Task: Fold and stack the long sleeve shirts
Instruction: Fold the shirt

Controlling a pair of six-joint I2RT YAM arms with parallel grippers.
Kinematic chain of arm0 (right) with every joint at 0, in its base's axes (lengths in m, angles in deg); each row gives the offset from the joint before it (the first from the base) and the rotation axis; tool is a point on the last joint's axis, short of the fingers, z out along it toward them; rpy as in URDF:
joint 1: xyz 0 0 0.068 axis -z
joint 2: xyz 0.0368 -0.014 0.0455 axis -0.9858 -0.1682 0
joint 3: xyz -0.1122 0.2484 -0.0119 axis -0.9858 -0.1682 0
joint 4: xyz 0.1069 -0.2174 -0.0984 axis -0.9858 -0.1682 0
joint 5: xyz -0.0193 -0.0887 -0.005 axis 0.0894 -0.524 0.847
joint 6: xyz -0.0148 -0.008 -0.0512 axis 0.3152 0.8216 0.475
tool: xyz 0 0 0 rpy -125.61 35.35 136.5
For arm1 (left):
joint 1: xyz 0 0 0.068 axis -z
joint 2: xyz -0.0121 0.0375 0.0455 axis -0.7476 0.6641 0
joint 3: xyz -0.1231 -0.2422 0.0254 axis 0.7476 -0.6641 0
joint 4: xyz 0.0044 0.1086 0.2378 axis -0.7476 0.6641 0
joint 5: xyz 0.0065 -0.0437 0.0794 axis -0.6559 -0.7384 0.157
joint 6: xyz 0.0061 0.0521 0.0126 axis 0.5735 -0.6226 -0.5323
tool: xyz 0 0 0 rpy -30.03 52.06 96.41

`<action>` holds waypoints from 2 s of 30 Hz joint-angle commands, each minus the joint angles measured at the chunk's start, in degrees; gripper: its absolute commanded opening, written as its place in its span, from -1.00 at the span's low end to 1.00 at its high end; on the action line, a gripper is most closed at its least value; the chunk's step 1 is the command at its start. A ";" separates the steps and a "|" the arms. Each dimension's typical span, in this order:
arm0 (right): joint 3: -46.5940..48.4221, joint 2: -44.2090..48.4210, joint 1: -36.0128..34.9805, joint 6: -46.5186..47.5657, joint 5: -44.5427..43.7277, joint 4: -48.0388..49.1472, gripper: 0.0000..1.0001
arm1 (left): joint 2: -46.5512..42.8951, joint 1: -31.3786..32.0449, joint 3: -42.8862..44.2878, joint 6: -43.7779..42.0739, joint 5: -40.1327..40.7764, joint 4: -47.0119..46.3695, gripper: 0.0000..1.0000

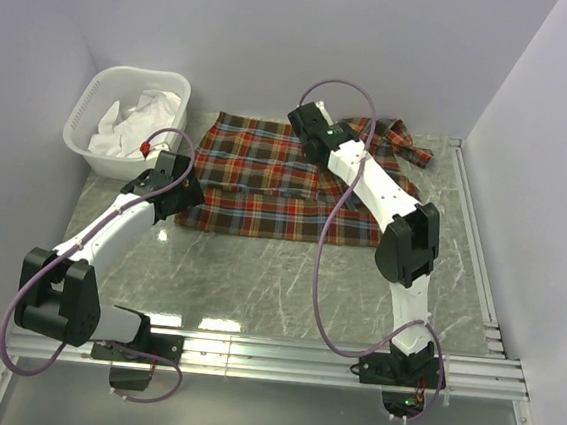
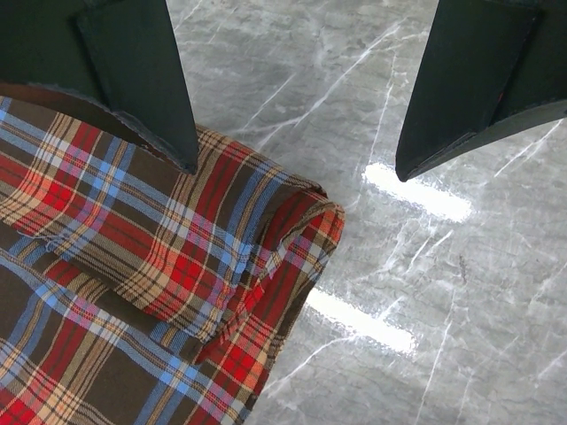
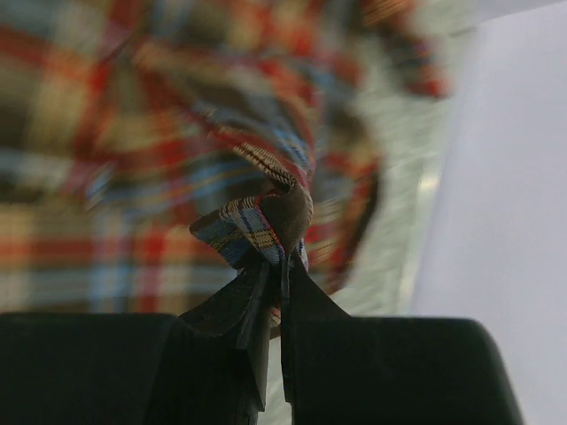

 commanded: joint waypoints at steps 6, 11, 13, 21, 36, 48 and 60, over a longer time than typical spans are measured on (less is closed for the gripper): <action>1.12 1.20 -0.52 -21.02 37.29 -8.90 -1.00 | -0.37 0.15 0.60 -0.67 -0.41 -0.46 0.99; 0.51 -0.12 -0.52 -28.40 51.17 -4.33 -1.00 | -0.55 0.15 0.43 -0.76 -0.32 -0.63 0.99; -0.81 0.32 -0.52 -30.95 53.56 -0.39 -1.00 | -0.55 0.15 0.51 -0.76 -0.41 -0.54 0.99; -4.60 -0.11 -0.52 -41.07 60.16 8.24 -1.00 | -0.29 0.15 0.51 -0.76 -0.67 -0.28 0.99; -7.41 -3.81 -3.68 -52.76 62.80 23.36 -0.97 | 0.15 0.15 0.60 -0.85 -1.37 -0.19 0.99; -8.90 -3.64 -5.27 -53.65 61.14 31.98 0.21 | -0.20 0.23 0.60 -0.94 -1.72 -0.36 0.99; -26.01 19.37 0.96 -39.32 48.23 28.28 0.22 | 4.45 1.73 10.53 3.18 -9.98 1.66 0.88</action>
